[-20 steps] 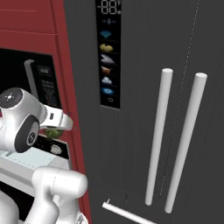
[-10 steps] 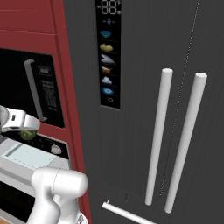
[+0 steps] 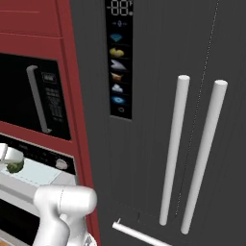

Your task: Place the broccoli on the top rack of the oven.

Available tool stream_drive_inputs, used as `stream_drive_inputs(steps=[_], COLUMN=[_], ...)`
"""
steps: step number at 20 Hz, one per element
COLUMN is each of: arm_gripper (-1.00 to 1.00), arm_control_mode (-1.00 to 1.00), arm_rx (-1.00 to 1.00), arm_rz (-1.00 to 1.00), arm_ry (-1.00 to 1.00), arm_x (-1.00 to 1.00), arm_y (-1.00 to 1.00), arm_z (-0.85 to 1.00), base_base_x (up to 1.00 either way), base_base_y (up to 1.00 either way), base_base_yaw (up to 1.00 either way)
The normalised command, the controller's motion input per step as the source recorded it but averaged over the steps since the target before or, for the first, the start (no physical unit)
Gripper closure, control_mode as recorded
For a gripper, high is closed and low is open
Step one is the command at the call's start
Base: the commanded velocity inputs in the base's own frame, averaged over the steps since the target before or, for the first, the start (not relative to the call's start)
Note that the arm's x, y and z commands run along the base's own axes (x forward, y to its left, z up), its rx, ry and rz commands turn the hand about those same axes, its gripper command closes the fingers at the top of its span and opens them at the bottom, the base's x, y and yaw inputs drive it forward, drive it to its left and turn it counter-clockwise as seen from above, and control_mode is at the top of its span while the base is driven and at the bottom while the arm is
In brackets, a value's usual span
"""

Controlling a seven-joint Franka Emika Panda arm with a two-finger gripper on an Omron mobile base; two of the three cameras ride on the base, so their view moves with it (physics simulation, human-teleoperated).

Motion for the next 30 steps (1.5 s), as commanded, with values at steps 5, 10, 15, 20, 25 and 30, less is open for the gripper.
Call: stream_drive_inputs(steps=[5, 10, 15, 20, 25, 30], arm_gripper=[1.00, 1.00, 1.00, 1.00, 1.00, 1.00], arm_control_mode=[-1.00, -1.00, -1.00, -1.00, -1.00, -1.00], arm_rx=[0.00, -0.01, 0.00, 0.00, 0.00, 0.00], arm_rz=[0.00, 0.00, -0.11, -0.17, -0.11, 0.00], arm_ry=[0.06, 0.00, -0.03, -0.01, 0.00, -0.01], arm_x=[0.45, 0.79, 0.96, 0.69, 0.12, -0.05], arm_y=[1.00, 1.00, 0.86, 0.64, 0.15, 0.00], arm_z=[-0.93, -0.86, -0.62, -0.64, -0.43, -0.36], base_base_x=[0.00, 0.00, 0.00, 0.00, 0.00, 0.00], base_base_y=[0.00, 0.00, 0.00, 0.00, 0.00, 0.00], base_base_yaw=[0.00, 0.00, 0.00, 0.00, 0.00, 0.00])
